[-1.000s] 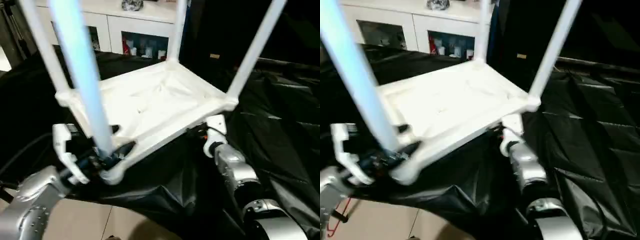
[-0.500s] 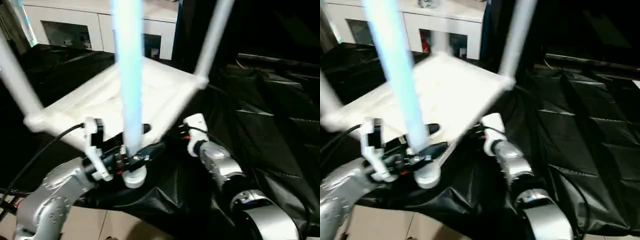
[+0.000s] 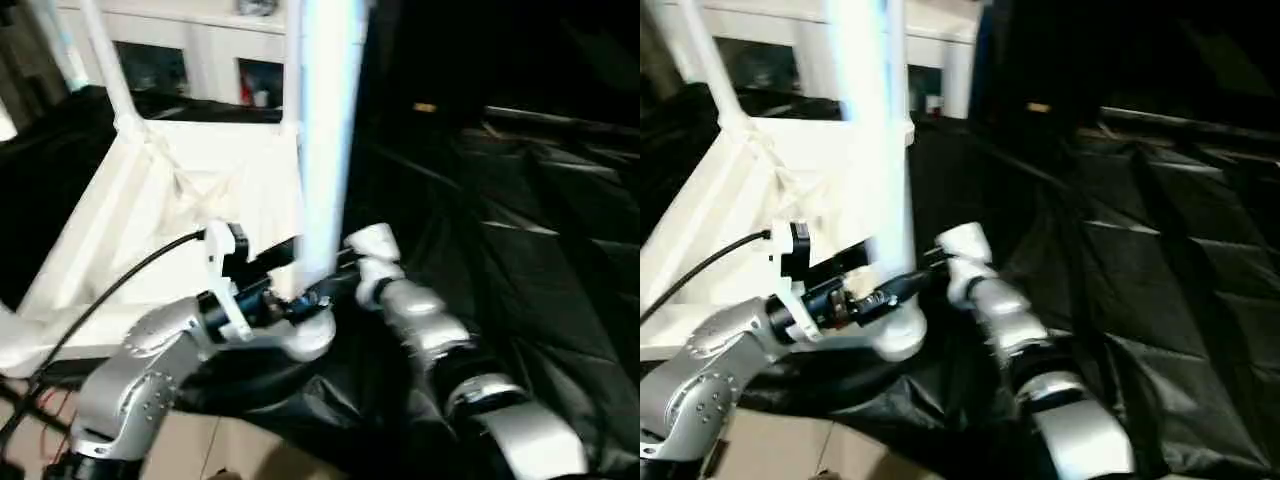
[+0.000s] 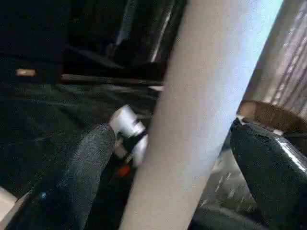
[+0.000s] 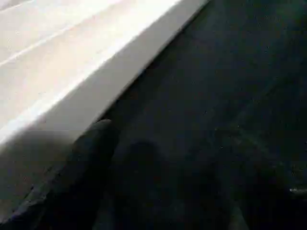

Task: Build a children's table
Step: Rotate table base

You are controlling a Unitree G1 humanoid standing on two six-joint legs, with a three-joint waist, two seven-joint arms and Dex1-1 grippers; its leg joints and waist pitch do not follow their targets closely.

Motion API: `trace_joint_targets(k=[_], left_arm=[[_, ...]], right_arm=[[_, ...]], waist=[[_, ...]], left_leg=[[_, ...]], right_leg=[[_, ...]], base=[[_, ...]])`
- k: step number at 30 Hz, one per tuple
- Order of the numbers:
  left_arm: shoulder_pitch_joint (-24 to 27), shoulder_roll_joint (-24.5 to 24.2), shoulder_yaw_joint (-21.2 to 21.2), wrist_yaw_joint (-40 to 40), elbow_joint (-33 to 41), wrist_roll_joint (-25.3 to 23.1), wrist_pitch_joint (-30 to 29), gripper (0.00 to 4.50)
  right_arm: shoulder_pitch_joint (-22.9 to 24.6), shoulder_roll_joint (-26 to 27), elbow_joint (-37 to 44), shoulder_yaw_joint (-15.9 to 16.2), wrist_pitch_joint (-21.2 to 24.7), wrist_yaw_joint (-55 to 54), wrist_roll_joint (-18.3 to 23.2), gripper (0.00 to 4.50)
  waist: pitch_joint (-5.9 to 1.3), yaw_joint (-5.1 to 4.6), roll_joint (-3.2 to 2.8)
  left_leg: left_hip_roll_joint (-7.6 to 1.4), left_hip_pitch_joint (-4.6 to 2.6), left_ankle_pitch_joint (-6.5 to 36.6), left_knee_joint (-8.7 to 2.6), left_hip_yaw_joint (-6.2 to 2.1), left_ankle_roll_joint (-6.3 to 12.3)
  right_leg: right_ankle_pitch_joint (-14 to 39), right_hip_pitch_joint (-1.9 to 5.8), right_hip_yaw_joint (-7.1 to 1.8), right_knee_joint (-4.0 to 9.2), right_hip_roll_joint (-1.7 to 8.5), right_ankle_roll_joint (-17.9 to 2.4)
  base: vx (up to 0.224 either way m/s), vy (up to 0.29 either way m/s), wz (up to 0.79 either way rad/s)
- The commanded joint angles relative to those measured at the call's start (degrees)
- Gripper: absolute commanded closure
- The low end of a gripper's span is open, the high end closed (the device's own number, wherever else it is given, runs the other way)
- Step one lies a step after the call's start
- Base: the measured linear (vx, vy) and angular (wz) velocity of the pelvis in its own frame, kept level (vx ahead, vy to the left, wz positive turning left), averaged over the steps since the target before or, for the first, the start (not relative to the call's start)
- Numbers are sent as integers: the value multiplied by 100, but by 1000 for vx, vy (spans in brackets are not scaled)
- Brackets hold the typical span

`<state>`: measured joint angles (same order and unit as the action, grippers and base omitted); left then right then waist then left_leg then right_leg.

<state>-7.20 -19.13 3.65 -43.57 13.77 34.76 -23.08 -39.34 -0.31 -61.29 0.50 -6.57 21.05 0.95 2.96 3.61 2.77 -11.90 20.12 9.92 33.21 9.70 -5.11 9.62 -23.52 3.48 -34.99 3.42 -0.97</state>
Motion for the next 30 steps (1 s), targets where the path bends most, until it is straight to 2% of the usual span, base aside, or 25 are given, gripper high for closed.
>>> trace_joint_targets(k=[1, 2, 3, 4, 8, 11, 12, 13, 15, 16, 17, 19, 23, 24, 25, 27, 29, 30], left_arm=[[83, -67, -76, -57, -4, -129, 152, 1], [151, -107, -105, -72, -10, -153, 186, 1], [151, -107, -105, -72, -10, -153, 186, 1], [317, -194, -166, -137, 43, -144, 214, 1], [640, -349, -334, -30, 35, -310, 325, 1], [817, -471, -417, 333, -196, -811, 559, 1], [837, -583, -327, 509, -353, -1238, 759, 1], [840, -622, -286, 495, -391, -1357, 866, 1], [837, -651, -266, 455, -420, -1368, 877, 1], [781, -713, -213, 547, -511, -1514, 866, 1], [781, -713, -213, 547, -511, -1514, 866, 1], [744, -691, -221, 803, -583, -1619, 732, 1], [696, -165, -543, 1913, -607, -1966, 856, 1], [702, -29, -629, 2139, -588, -2000, 902, 1], [734, 297, -827, 2598, -486, -1938, 855, 1], [774, 630, -978, 2952, -332, -1878, 921, 1], [815, 755, -947, 3225, -192, -2117, 1040, 1], [842, 733, -797, 3205, -75, -2268, 1130, 1]], right_arm=[[116, -104, 239, -126, -61, 36, 142, 82], [184, -146, 343, -151, -46, 70, 177, 82], [184, -146, 343, -151, -46, 70, 177, 82], [341, -239, 561, -166, -19, 134, 221, 82], [718, -417, 1182, -210, 132, 210, 283, 82], [1081, -584, 1850, -257, 358, 242, 309, 82], [1278, -686, 2241, -255, 540, 244, 312, 82], [1377, -747, 2445, -238, 615, 302, 316, 82], [1500, -830, 2683, -187, 664, 383, 292, 82], [1744, -1038, 3140, -50, 777, 647, 236, 82], [1744, -1038, 3140, -50, 777, 647, 236, 82], [1931, -1147, 3543, -37, 927, 732, 260, 82], [2284, -1156, 4274, -214, 1179, 411, 285, 82], [2357, -1120, 4416, -282, 1237, 279, 300, 82], [2517, -975, 4700, -484, 1366, -34, 418, 82], [2767, -822, 5147, -641, 1643, -265, 626, 82], [2978, -762, 5509, -601, 1897, -302, 677, 82], [3134, -727, 5692, -470, 1740, -318, 537, 82]], waist=[[-315, 26, -127], [-311, 23, -144], [-316, 14, -123], [-320, 22, -169], [-311, 17, -159], [-299, 7, -150], [-276, 15, -147], [-276, 24, -115], [-267, 28, -111], [-268, 30, -124], [-255, 34, -132], [-259, 32, -139], [-258, 22, -181], [-260, 14, -152], [-259, 15, -154], [-268, 12, -128], [-274, 9, -123], [-277, 17, -91]], left_leg=[[-93, -40, 1978, -408, -2, -176], [-96, -37, 1989, -410, -6, -181], [-96, -35, 2002, -410, -6, -174], [-90, -40, 1986, -405, -6, -180], [-85, -17, 1936, -410, -6, -141], [-80, -25, 2007, -417, -9, -112], [-76, -50, 2149, -418, -8, -97], [-65, -39, 2144, -422, -22, -79], [-75, -48, 2217, -428, -32, -84], [-76, -55, 2237, -423, -32, -97], [-71, -59, 2280, -428, -33, -88], [-66, -47, 2341, -426, -42, -84], [-56, -51, 2323, -404, -43, -94], [-41, -37, 2311, -396, -43, -89], [-35, -47, 2306, -388, -37, -81], [-26, -46, 2316, -376, -50, -58], [-29, -25, 2306, -387, -57, -23], [-49, 13, 2237, -413, -74, 16]], right_leg=[[1793, 250, -250, 425, 333, -851], [1792, 247, -251, 421, 333, -847], [1805, 251, -247, 420, 328, -839], [1776, 249, -249, 427, 332, -864], [1725, 271, -249, 429, 304, -823], [1952, 262, -241, 465, 289, -725], [2272, 224, -238, 513, 286, -571], [2507, 239, -234, 533, 296, -439], [2812, 209, -229, 571, 320, -351], [2857, 194, -230, 574, 326, -352], [2895, 189, -223, 596, 300, -312], [2955, 191, -219, 599, 312, -308], [2970, 172, -203, 629, 299, -264], [3087, 187, -183, 650, 295, -197], [3127, 173, -185, 669, 293, -171], [3235, 163, -156, 698, 282, -58], [3170, 171, -156, 697, 275, -5], [3041, 188, -159, 679, 284, 29]], base=[[0, 0, 0], [0, 0, 0], [0, 0, 0], [0, 0, 0], [0, 0, 0], [0, 0, 0], [0, 0, 0], [0, 0, 0], [0, 0, 0], [0, 0, 0], [0, 0, 0], [0, 0, 0], [0, 0, 0], [0, 0, 0], [0, 0, 0], [0, 0, 0], [0, 0, 0], [0, 0, 0]])
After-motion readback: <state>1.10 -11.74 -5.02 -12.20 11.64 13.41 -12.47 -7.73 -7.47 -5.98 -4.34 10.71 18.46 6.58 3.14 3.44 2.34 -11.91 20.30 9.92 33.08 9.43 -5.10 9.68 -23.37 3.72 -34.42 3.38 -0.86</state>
